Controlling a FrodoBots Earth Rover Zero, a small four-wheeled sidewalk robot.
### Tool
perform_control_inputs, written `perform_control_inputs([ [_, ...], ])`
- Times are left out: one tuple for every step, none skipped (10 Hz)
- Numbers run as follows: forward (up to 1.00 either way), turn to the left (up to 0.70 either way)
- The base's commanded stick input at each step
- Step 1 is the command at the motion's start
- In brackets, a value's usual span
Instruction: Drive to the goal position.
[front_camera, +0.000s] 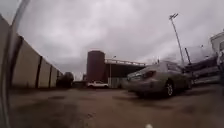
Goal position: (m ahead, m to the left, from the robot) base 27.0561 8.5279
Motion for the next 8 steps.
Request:
perform_control_inputs([
  [1.00,0.40],
  [1.00,0.40],
  [1.00,0.40],
  [1.00,0.34],
  [1.00,0.18],
  [1.00,0.06],
  [1.00,0.00],
  [1.00,0.00],
])
